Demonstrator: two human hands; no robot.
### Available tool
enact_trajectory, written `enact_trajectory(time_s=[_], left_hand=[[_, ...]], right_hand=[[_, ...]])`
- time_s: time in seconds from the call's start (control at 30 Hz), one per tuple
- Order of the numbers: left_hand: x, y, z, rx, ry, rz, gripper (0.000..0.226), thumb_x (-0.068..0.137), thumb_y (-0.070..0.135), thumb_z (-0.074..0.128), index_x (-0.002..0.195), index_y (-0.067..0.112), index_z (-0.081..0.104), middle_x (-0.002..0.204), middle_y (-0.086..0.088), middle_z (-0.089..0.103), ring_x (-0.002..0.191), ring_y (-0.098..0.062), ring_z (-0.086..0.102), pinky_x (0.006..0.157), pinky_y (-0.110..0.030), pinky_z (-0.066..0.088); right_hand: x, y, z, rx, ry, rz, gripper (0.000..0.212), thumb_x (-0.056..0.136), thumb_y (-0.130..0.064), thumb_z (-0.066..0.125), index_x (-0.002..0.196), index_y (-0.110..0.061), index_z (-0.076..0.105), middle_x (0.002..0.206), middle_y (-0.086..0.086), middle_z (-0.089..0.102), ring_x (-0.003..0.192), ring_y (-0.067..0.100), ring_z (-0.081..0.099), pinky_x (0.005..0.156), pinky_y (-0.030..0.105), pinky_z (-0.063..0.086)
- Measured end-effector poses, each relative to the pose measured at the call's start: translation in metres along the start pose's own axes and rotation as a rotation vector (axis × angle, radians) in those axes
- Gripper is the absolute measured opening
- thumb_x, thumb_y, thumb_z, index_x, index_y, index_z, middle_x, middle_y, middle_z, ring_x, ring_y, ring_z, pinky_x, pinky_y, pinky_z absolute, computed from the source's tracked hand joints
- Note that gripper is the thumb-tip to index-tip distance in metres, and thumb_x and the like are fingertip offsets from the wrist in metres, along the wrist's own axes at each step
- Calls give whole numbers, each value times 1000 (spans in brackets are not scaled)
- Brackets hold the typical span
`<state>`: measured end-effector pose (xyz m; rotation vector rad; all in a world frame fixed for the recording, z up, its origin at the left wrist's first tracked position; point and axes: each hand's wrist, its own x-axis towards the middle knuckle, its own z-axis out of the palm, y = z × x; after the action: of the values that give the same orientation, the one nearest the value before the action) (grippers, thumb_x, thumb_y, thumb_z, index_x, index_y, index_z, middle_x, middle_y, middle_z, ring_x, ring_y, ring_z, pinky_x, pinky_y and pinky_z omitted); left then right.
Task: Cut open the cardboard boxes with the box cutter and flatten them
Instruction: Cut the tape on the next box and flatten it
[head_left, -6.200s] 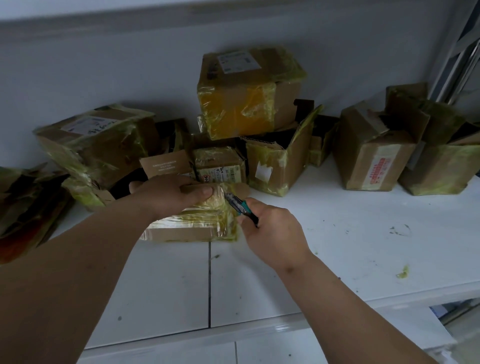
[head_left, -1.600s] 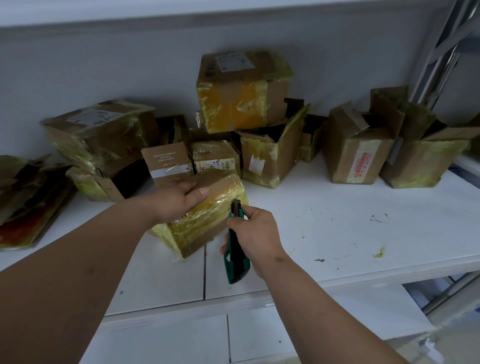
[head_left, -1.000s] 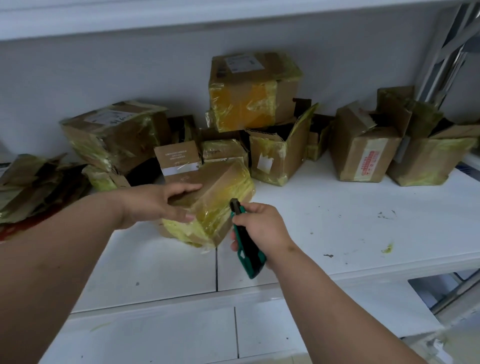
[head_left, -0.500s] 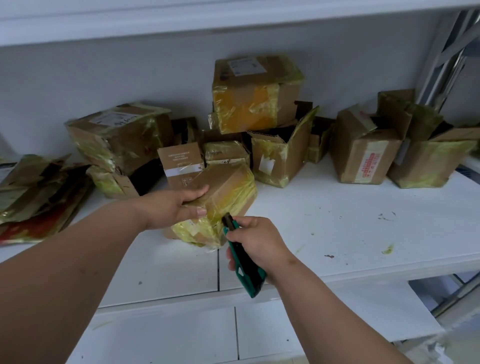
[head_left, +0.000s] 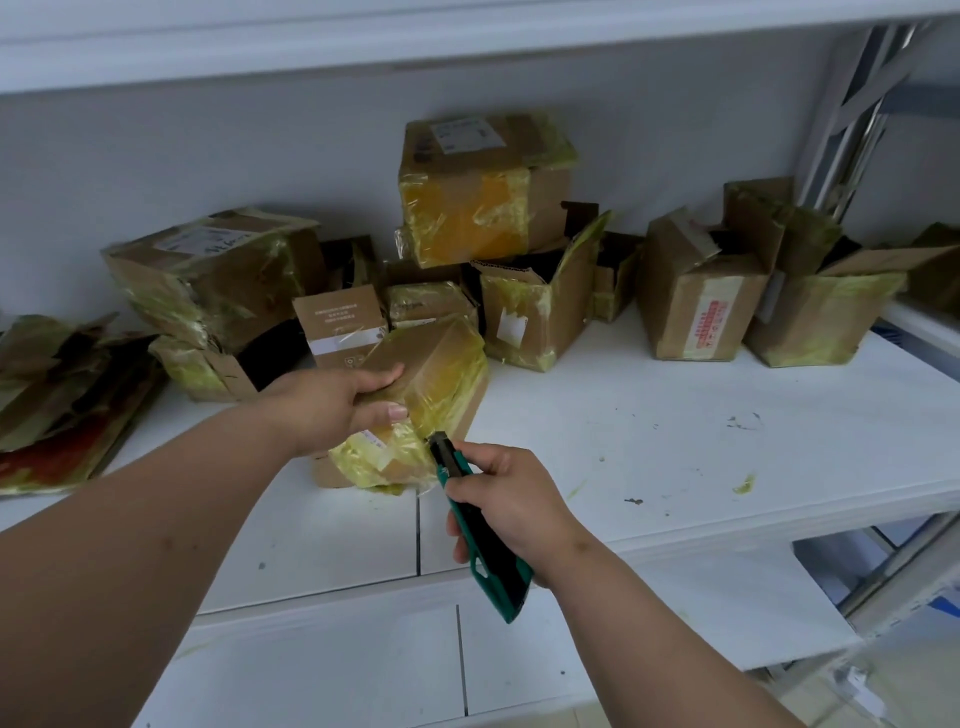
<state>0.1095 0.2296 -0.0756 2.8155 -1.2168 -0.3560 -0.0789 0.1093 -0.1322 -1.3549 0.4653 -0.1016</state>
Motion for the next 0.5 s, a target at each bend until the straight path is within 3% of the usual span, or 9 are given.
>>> enact_trajectory(time_s=[0.17, 0.27, 0.37, 0.5], left_hand=[[3, 20, -4, 159, 46, -52, 89, 62, 86, 22, 146, 56, 21, 153, 8, 39, 130, -18, 47, 91, -33, 51], [9, 26, -4, 129, 77, -92, 90, 64, 90, 20, 147, 55, 23, 154, 6, 39, 131, -20, 47, 92, -33, 50], [13, 30, 5, 97, 35, -55, 91, 61, 90, 21, 146, 58, 18, 152, -8, 35, 134, -29, 41, 101, -40, 44], [16, 29, 16, -70, 25, -23, 91, 59, 90, 29, 145, 60, 17, 149, -8, 27, 138, -30, 28, 114, -44, 30]], right_hand=[[-7, 0, -17, -10, 17, -20, 43, 92, 3, 55, 130, -18, 62, 63, 18, 58, 40, 26, 52, 45, 27, 48], [-16, -1, -23, 2, -22, -63, 42, 91, 3, 57, 124, -22, 65, 65, 20, 60, 42, 26, 53, 46, 29, 49], [-18, 3, -30, -21, 91, -146, 42, 93, -1, 57, 116, -36, 64, 70, 16, 61, 44, 25, 57, 47, 28, 49], [-6, 25, -43, -481, 288, -344, 48, 95, -20, 57, 133, -48, 55, 84, -12, 65, 68, 14, 64, 72, 31, 57]])
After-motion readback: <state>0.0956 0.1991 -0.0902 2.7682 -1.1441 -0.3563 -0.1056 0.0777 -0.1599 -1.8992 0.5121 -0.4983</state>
